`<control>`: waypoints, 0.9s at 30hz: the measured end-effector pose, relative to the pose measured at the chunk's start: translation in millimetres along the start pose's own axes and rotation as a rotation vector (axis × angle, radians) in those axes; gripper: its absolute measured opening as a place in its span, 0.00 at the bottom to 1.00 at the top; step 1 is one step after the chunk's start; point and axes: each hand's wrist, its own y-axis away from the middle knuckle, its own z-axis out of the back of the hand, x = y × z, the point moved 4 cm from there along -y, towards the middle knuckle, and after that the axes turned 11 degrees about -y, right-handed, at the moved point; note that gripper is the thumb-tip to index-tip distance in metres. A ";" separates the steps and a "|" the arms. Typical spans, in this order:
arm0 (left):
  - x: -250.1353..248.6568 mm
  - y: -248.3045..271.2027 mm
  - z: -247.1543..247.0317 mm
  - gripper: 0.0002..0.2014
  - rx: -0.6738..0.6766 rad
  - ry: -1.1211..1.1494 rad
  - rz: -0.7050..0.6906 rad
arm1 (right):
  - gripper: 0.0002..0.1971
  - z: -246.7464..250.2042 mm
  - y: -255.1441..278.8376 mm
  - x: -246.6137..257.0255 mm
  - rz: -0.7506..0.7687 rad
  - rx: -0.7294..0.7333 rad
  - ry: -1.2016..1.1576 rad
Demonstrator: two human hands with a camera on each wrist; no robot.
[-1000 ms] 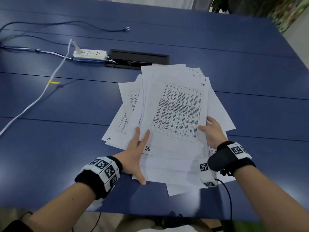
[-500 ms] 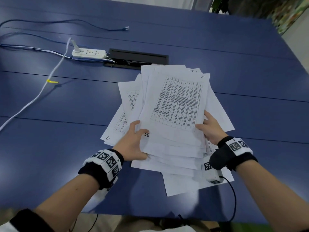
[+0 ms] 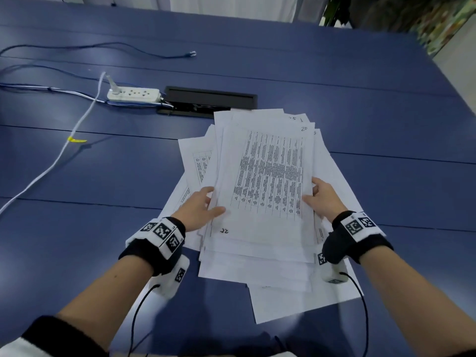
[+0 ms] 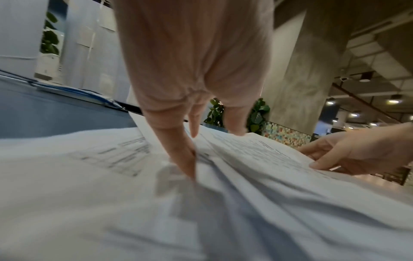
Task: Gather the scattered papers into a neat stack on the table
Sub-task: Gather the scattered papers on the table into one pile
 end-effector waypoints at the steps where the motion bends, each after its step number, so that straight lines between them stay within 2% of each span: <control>1: -2.0 -4.3 0.6 0.33 -0.025 -0.028 0.017 | 0.21 0.0 2.3 0.5 -0.007 0.024 0.022; 6: -9.0 -17.4 4.7 0.27 -0.158 0.001 0.080 | 0.30 -0.6 10.8 -5.1 -0.052 0.099 0.046; 9: -6.2 -20.5 5.5 0.21 -0.175 0.110 0.111 | 0.24 -2.7 6.4 -4.4 -0.110 0.017 -0.051; 12: -4.0 -19.4 1.8 0.14 -0.151 0.285 0.163 | 0.24 -14.1 5.3 -2.4 -0.140 -0.022 -0.070; 17: -3.7 -23.2 -3.0 0.14 -0.164 0.273 0.165 | 0.21 -17.1 6.3 -12.8 -0.159 -0.089 -0.235; 20: -2.0 -26.1 -8.8 0.15 -0.080 0.370 0.172 | 0.21 -6.9 4.5 -15.5 -0.139 -0.123 -0.101; 23: -4.8 -34.3 -7.0 0.25 -0.083 0.477 0.205 | 0.24 3.3 -4.8 -6.7 -0.119 -0.160 0.165; 24: -8.2 -37.3 -6.6 0.28 -0.091 0.476 0.206 | 0.25 3.8 -9.3 -4.1 -0.125 -0.143 0.190; 27: -19.2 -44.1 -7.1 0.26 -0.082 0.368 0.172 | 0.26 -3.6 -20.7 2.5 -0.093 -0.069 0.108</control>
